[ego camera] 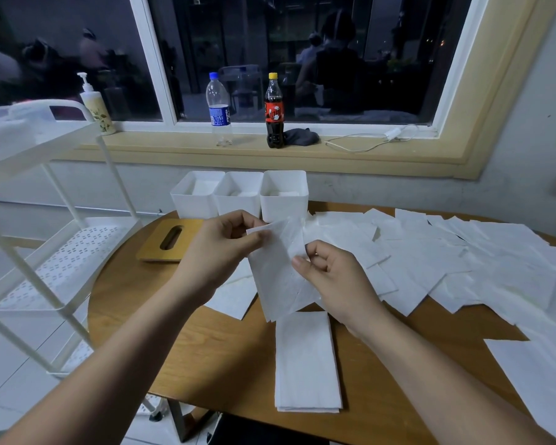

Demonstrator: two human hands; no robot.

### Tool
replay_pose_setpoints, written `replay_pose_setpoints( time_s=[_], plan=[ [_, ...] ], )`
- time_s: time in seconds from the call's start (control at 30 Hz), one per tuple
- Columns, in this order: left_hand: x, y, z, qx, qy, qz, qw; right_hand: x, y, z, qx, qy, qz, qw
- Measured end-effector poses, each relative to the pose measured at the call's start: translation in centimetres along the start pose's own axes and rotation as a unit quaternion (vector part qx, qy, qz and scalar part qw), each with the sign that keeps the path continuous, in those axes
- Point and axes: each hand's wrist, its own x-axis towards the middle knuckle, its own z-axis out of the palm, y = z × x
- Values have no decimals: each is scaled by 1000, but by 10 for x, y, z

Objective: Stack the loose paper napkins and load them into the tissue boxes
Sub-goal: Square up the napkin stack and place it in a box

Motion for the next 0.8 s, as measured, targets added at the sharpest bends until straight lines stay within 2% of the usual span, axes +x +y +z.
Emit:
replay_pose_setpoints(
  time_s=[0.37, 0.6, 0.67, 0.8],
  plan=[
    [-1, -2, 4, 1, 10, 10, 1000, -2, 4, 6, 3, 5, 2, 1000],
    [-3, 1, 2, -13, -2, 22, 1000, 2, 13, 5, -41, 54, -19, 998],
    [-4, 0, 1, -32, -19, 23, 999, 0, 12, 2, -11, 22, -14, 1000],
    [-5, 0, 1, -66, -43, 12, 997, -6, 7, -2, 117, -65, 32, 990]
  ],
)
